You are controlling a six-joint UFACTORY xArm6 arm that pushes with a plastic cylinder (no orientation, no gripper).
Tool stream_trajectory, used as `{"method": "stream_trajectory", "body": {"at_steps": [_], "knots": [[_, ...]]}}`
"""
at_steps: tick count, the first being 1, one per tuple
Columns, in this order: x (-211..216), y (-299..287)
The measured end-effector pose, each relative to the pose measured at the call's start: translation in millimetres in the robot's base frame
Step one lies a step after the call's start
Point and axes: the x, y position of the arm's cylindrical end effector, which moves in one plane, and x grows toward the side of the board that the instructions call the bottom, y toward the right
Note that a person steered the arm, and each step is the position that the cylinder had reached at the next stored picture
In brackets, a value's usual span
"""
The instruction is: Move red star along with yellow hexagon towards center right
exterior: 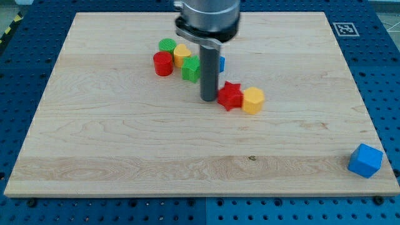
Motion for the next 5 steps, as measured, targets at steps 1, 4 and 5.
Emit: {"method": "stream_trajectory", "body": {"at_steps": [1, 4, 5], "knots": [[6.2, 44.8], [5.3, 92.6], [5.3, 120.9]]}}
